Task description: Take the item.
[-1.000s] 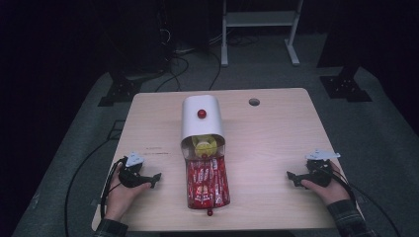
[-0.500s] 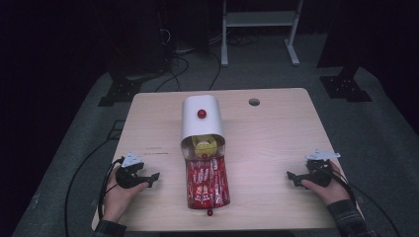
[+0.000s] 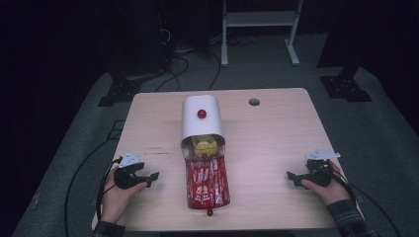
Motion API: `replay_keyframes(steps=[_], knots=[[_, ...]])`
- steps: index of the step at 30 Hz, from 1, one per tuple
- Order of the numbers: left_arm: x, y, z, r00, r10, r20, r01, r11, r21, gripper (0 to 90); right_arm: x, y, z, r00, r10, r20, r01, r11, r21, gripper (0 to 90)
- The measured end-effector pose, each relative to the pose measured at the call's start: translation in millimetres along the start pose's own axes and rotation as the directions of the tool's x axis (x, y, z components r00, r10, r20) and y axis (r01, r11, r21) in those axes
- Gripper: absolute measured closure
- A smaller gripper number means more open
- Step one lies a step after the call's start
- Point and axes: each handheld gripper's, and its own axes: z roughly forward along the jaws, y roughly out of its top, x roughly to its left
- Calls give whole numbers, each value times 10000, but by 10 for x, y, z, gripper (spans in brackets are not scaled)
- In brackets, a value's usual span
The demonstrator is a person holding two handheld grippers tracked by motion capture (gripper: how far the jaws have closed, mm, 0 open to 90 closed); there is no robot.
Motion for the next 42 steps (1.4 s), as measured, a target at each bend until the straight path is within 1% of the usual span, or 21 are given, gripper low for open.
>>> replay_keyframes(steps=[7,9,11,18,21,22,26,27,29,31,32,34,37,38,39,41,42], knots=[[-68,38,-40,9997,44,249,-41,9999,-133,271,0,0,0,10000,0,1,0,10000,0,0],[-76,41,-42,9997,66,244,-61,9998,-184,276,0,0,0,10000,-1,-1,1,10000,-1,0],[-94,57,-61,9993,59,361,-52,9998,-211,286,0,0,0,10000,1,0,-1,10000,0,0],[-134,82,-89,9991,80,425,-65,9994,-338,294,0,0,0,10000,1,0,-1,10000,1,0],[-154,106,-118,9993,41,364,-19,9983,-587,294,0,0,0,10000,0,-1,0,10000,0,0],[-154,106,-118,9993,41,364,-19,9983,-587,297,0,0,0,10000,2,-1,-2,10000,0,0],[-181,127,-144,9989,105,460,-73,9976,-693,323,0,0,0,10000,4,0,-4,10000,2,0],[-205,139,-152,9985,129,530,-91,9974,-710,324,0,0,0,10000,2,1,-2,10000,1,0],[-217,143,-153,9985,89,541,-49,9972,-740,314,0,0,0,10000,2,1,-2,10000,1,0],[-249,159,-162,9983,121,577,-76,9970,-775,316,0,0,0,10000,1,0,-1,10000,2,0],[-261,168,-168,9979,198,620,-148,9968,-787,316,0,0,0,10000,1,0,-1,10000,2,0],[-303,188,-180,9965,370,748,-307,9961,-830,340,0,0,0,10000,2,1,-2,10000,3,0],[-331,202,-185,9951,482,865,-411,9958,-823,368,0,0,0,10000,0,0,0,10000,2,0],[-331,202,-185,9951,482,865,-411,9958,-823,373,0,0,-1,10000,4,1,-4,10000,4,0],[-353,212,-186,9937,498,1001,-411,9954,-871,380,0,0,0,10000,1,1,-1,10000,4,0],[-363,216,-187,9930,491,1070,-396,9952,-893,399,0,0,0,10000,4,0,-4,10000,4,0],[-383,227,-197,9917,538,1168,-436,9951,-888,413,0,0,0,10000,2,0,-2,10000,4,0]])
